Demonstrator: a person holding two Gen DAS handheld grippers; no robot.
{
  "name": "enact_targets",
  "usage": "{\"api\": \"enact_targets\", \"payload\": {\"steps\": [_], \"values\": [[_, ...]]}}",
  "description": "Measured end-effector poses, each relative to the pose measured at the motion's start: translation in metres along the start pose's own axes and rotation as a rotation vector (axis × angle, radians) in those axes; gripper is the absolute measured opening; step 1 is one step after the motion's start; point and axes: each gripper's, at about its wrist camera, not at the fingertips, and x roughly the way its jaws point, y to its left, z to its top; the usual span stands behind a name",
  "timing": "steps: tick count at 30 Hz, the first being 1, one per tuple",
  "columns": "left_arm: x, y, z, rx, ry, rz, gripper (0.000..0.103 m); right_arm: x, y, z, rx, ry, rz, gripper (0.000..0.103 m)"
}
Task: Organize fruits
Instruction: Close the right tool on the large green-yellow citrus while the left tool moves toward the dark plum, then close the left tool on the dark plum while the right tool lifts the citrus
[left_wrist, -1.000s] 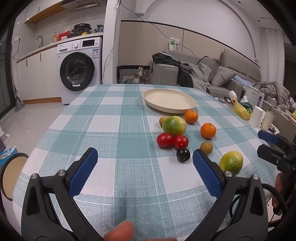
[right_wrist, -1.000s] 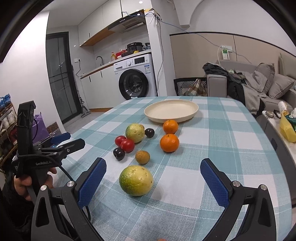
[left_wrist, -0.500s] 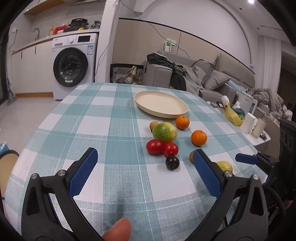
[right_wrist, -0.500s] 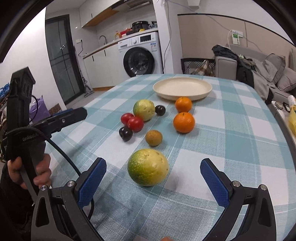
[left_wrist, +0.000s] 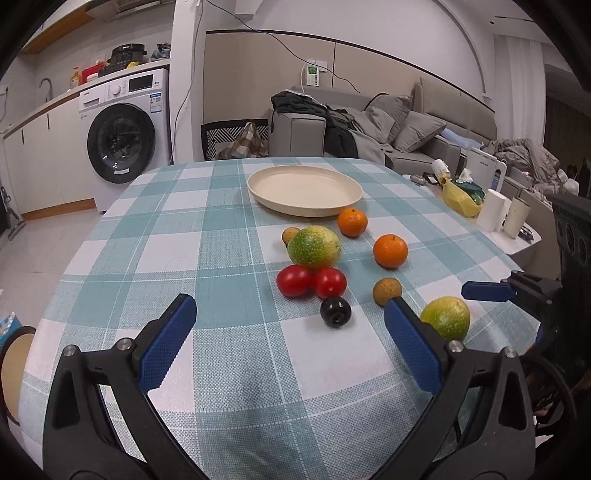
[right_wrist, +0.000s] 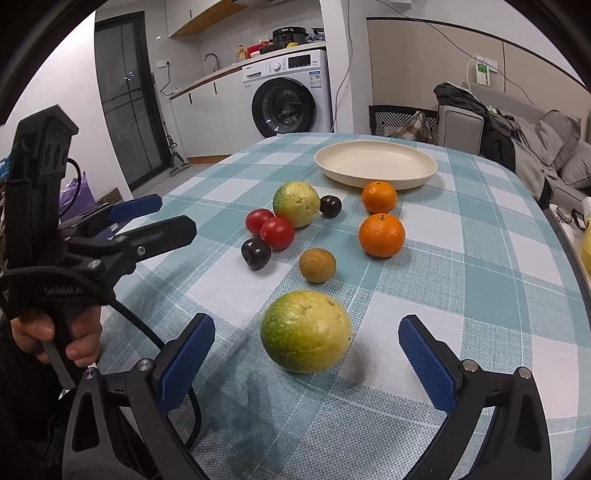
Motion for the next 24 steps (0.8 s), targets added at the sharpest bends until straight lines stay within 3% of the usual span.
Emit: {"api": "enact_targets", "payload": {"steps": [9,11,13,17,20,24], "values": [[0.014,-0.009,-0.002,0.044,0.055,-0.036,0.102,0.007,-0.003,0.001,0.033,0.032,0.011,0.076],[0.018,-0.007,-0.002,0.032,0.071,-0.034,0.102,0.011,-0.001,0.001,0.03,0.046,0.007,0.069],[0.023,-0.005,-0.002,0.018,0.088,-0.038,0.102,0.013,0.001,0.0,0.017,0.052,0.003,0.055],[0.032,-0.002,-0.001,0.009,0.127,-0.05,0.101,0.011,0.001,-0.001,0.015,0.041,-0.005,0.055],[0.044,-0.004,0.0,0.012,0.178,-0.061,0.093,0.004,-0.001,0.001,0.021,0.011,-0.013,0.055],[0.061,-0.009,0.001,0.027,0.238,-0.077,0.073,-0.006,-0.007,0.006,0.04,-0.023,-0.025,0.055]]}}
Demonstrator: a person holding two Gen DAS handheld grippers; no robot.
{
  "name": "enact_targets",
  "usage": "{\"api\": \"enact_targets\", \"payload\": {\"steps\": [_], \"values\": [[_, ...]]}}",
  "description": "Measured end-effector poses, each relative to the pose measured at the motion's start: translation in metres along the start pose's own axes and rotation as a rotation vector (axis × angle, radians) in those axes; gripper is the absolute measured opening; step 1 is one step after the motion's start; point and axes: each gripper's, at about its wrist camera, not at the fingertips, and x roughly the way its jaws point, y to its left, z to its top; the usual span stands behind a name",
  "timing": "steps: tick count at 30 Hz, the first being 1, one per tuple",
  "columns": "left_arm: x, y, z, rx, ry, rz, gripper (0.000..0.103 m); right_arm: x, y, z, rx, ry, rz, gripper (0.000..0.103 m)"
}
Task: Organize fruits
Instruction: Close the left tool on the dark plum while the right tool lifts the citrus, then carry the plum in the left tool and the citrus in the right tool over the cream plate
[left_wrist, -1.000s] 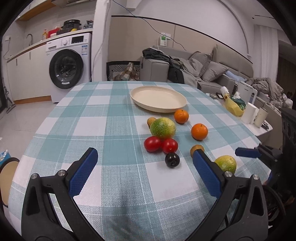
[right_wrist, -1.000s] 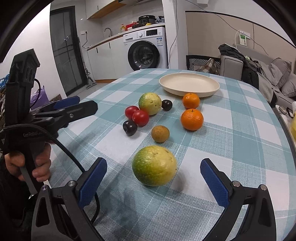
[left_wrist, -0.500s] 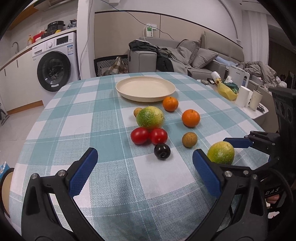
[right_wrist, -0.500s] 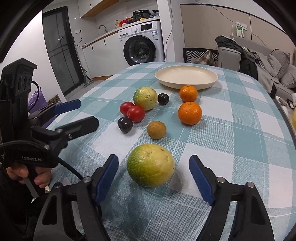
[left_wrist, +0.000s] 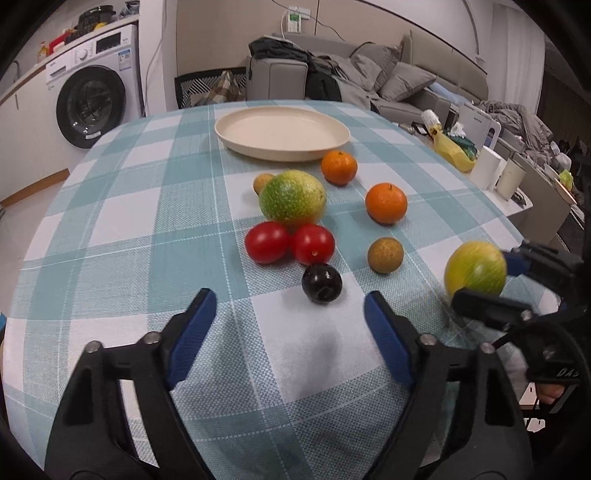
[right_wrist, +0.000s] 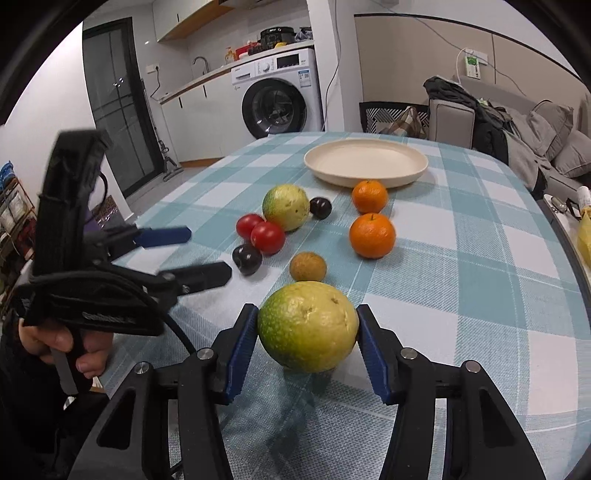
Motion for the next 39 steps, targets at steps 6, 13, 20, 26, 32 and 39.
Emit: {"api": "enact_targets", "payload": {"steps": [6,13,20,26,32,39], "values": [[0.021,-0.012,0.005,0.035,0.061,-0.027,0.05,-0.006,-0.012,0.005,0.031,-0.012,-0.01,0.055],[0.025,-0.017,0.011,0.021,0.068,-0.057,0.029,-0.007,-0.017,0.006,0.038,-0.013,-0.014,0.055],[0.022,-0.016,0.011,0.008,0.067,-0.093,0.022,-0.008,-0.017,0.007,0.036,-0.012,-0.017,0.055],[0.002,-0.016,0.013,0.011,-0.003,-0.1,0.022,-0.013,-0.02,0.01,0.031,-0.029,-0.021,0.055],[-0.027,-0.013,0.023,0.004,-0.091,-0.083,0.022,-0.018,-0.025,0.02,0.036,-0.063,-0.022,0.055],[-0.045,-0.007,0.04,-0.009,-0.167,-0.07,0.022,-0.016,-0.029,0.042,0.043,-0.103,-0.013,0.055]]}}
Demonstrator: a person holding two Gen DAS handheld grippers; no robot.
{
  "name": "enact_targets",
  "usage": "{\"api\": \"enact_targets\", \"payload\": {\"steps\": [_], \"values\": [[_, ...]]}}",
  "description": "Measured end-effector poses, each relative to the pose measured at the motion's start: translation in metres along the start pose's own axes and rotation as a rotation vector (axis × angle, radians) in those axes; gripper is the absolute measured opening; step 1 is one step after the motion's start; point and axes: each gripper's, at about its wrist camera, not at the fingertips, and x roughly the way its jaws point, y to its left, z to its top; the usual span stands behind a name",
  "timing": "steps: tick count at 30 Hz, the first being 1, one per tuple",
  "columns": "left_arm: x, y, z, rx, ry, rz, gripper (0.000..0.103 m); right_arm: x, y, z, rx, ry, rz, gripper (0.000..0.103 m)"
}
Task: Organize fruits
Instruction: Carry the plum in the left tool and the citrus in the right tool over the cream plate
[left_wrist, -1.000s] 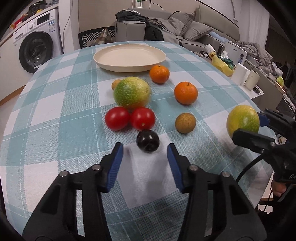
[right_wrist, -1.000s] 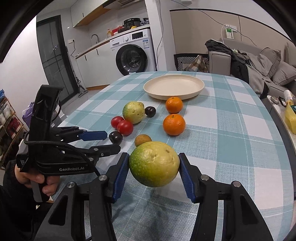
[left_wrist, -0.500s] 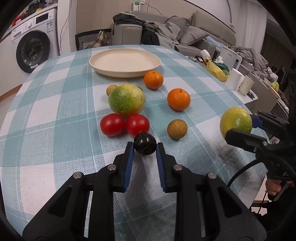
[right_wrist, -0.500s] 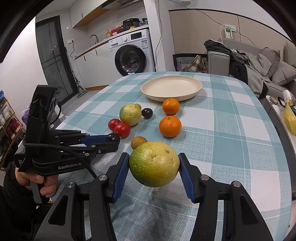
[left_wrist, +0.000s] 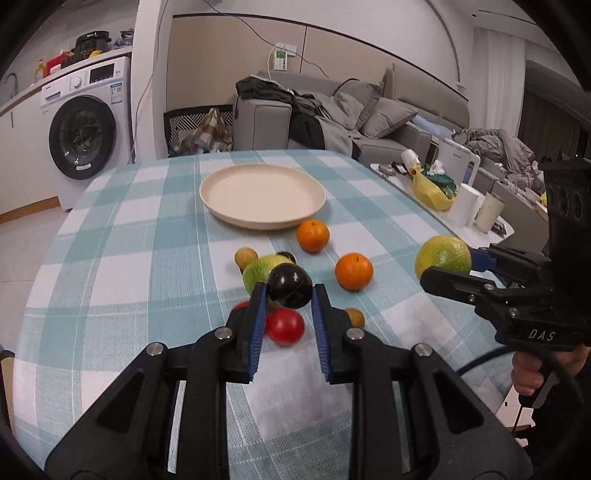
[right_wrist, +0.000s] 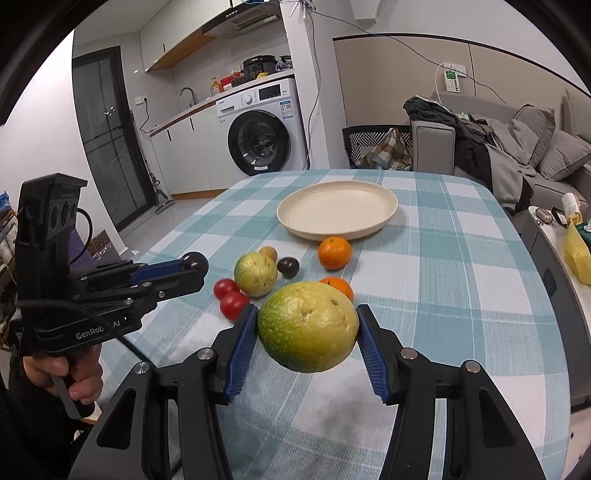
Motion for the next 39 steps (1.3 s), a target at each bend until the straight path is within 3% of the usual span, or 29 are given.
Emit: {"api": "enact_targets", "payload": {"steps": [18,28,39], "values": [[0.028,0.02,0.055,-0.018,-0.079,0.036,0.022,0.045,-0.023,0.071,0.038,-0.015,0.011,0.055],[0.071,0.035,0.085,-0.018,-0.065,0.049,0.022,0.081,-0.04,0.093,0.063,0.013,0.005,0.055],[0.141,0.05,0.108,-0.024,0.001,0.033,0.022,0.137,-0.058,0.101,0.091,0.123,0.003,0.055]]}}
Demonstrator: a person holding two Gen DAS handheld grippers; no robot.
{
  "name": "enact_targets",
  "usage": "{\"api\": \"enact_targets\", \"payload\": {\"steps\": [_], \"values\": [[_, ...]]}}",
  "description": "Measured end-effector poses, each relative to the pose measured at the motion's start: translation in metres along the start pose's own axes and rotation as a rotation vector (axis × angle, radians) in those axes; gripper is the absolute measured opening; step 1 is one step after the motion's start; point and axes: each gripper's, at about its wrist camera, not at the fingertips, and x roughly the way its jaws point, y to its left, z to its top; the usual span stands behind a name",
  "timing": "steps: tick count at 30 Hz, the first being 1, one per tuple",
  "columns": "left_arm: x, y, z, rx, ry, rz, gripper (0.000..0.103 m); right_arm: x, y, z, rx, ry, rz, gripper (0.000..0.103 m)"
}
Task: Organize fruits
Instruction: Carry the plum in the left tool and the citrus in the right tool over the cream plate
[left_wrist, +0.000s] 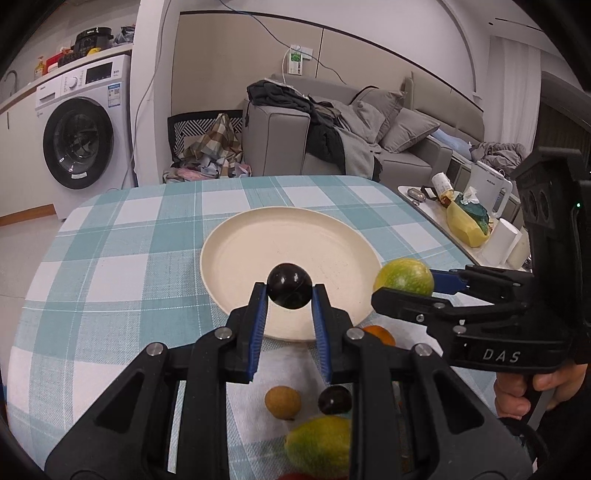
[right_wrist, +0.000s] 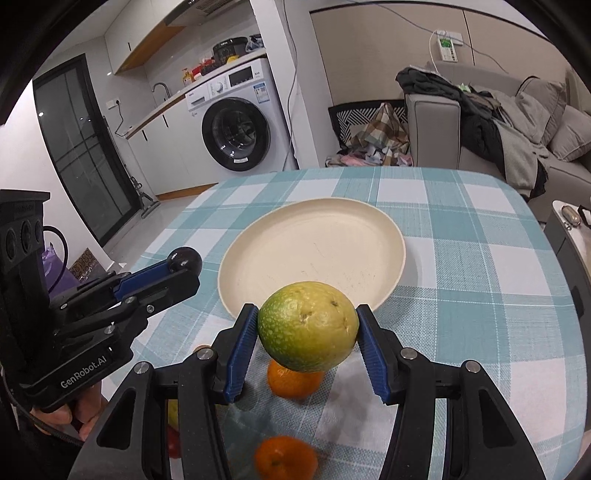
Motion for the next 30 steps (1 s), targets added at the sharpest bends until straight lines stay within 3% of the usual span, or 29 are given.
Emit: {"api": "enact_targets", "payload": {"steps": [17,30], "values": [[0.075,0.014,-0.003,0.015,0.176,0.016,0.022,0.058,-0.007,0.016,-0.007,0.099,-0.02,0.055],[0.078,0.008,-0.011,0.056,0.229,0.018,0.022,0.06,-0.006,0.018,-0.015,0.132,-0.012,0.055]]}}
